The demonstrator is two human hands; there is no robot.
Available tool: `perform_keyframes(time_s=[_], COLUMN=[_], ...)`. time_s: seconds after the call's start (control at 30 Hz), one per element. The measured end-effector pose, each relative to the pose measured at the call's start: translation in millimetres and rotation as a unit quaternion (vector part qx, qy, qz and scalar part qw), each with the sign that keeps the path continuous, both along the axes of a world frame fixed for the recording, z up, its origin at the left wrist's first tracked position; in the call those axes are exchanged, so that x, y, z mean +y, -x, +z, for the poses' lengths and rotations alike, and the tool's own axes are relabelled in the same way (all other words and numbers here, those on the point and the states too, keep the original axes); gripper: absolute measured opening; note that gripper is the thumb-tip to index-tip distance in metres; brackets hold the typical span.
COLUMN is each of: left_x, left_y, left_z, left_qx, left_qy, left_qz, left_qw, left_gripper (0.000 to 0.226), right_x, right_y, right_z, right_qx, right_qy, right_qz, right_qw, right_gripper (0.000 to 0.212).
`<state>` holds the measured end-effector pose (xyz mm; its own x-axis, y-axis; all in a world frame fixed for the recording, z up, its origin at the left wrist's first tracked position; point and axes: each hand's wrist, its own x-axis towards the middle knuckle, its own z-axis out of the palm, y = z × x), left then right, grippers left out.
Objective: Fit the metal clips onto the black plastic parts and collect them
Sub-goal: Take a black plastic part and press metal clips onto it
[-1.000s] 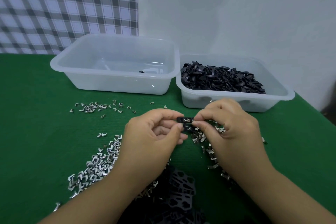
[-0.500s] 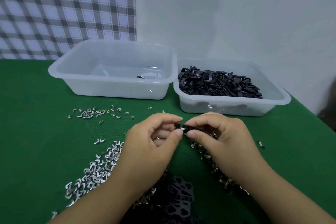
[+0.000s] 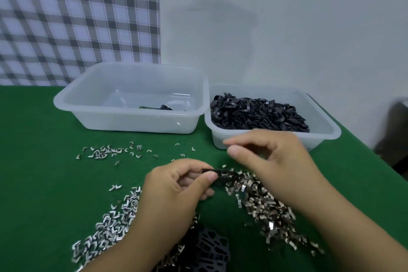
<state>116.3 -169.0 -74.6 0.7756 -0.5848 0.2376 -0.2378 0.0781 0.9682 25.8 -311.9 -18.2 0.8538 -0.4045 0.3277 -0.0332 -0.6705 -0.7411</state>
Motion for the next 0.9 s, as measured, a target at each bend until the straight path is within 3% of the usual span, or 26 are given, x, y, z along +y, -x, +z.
perform_keyframes(time_s=[0.07,0.17,0.3,0.43,0.53,0.67,0.8,0.9], left_x=[0,1,1,0,1,1,0,-1], left_y=[0,2,2,0,0,0,-1,-2], left_z=[0,1,1,0,0,0,0,0], left_qx=[0.001,-0.01,0.003,-0.003,-0.002,0.008,0.023,0.029], left_qy=[-0.011,-0.031,-0.031,-0.036,-0.033,-0.026,-0.014,-0.002], left_qz=[-0.002,-0.011,-0.004,-0.007,-0.005,-0.003,0.007,0.02], left_qw=[1.0,0.999,1.0,0.999,0.999,1.0,1.0,0.999], left_gripper=[0.023,0.024,0.026,0.023,0.023,0.025,0.023,0.021], right_x=[-19,-50,-66,-67,-68,-68,-59,-35], right_y=[-15,-48,-75,-85,-89,-85,-65,-35], right_z=[17,28,27,26,21,22,20,16], right_qx=[-0.015,0.115,0.307,0.35,0.34,0.294,0.108,-0.018], right_qy=[0.023,0.105,0.155,0.221,0.26,0.236,0.194,0.091], right_qz=[-0.068,-0.146,-0.133,-0.122,-0.118,-0.139,-0.189,-0.148], right_qw=[0.997,0.977,0.93,0.902,0.896,0.916,0.956,0.985], right_gripper=[0.007,0.011,0.014,0.019,0.022,0.023,0.014,0.011])
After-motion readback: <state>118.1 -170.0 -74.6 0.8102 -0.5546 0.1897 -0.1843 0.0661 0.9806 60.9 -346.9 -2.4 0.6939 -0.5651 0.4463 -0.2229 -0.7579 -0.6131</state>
